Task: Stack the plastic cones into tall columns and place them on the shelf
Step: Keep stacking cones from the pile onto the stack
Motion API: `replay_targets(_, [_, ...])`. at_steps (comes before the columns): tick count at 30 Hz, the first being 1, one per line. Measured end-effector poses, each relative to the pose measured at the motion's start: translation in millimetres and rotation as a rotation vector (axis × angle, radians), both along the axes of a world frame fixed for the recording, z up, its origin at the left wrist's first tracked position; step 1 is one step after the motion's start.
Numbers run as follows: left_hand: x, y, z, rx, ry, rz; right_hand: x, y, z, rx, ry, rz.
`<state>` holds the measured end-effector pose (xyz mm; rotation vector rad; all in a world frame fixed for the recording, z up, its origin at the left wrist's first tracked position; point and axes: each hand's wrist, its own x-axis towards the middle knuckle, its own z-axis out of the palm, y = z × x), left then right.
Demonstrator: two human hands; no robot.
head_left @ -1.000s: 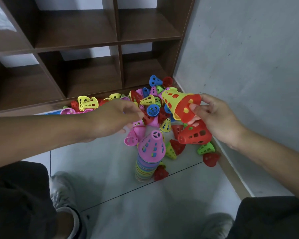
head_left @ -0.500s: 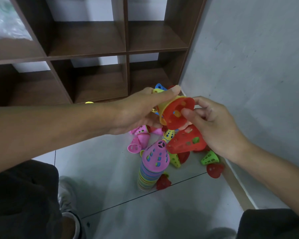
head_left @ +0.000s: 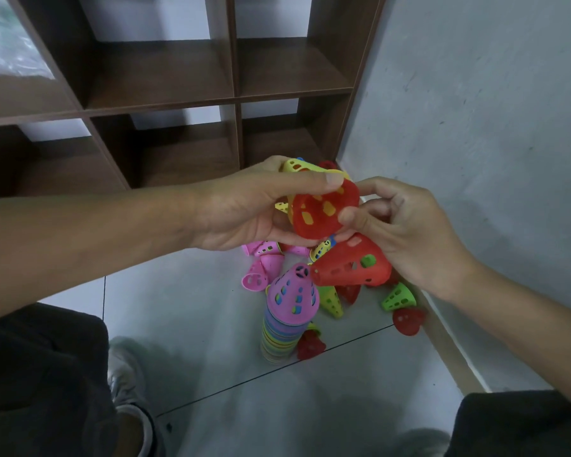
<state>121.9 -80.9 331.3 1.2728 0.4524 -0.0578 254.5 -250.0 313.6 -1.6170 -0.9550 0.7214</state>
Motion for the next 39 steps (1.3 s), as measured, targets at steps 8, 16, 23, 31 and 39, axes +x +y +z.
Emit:
replay_targets(8, [-6, 3, -1, 0.398, 0.059, 0.03, 10, -13, -14, -0.091, -0.207, -0.046])
replay_targets(16, [-23, -9, -20, 0.924, -0.048, -0.288, 15, -19, -16, -0.114, -0.215, -0.052])
replay_targets(23, [-22, -2, -23, 0.961, -0.009, -0.417, 14, -17, -14, -0.091, -0.21, -0.054])
replay_targets(31, [-20, 3, -20, 1.075, -0.032, -0.318, 8, -14, -6, -0.028, -0.011, -0.126])
replay_targets(39, [-19, -7, -16, 0.884, -0.13, -0.217, -5, -11, 6, 0.101, 0.26, -0.2])
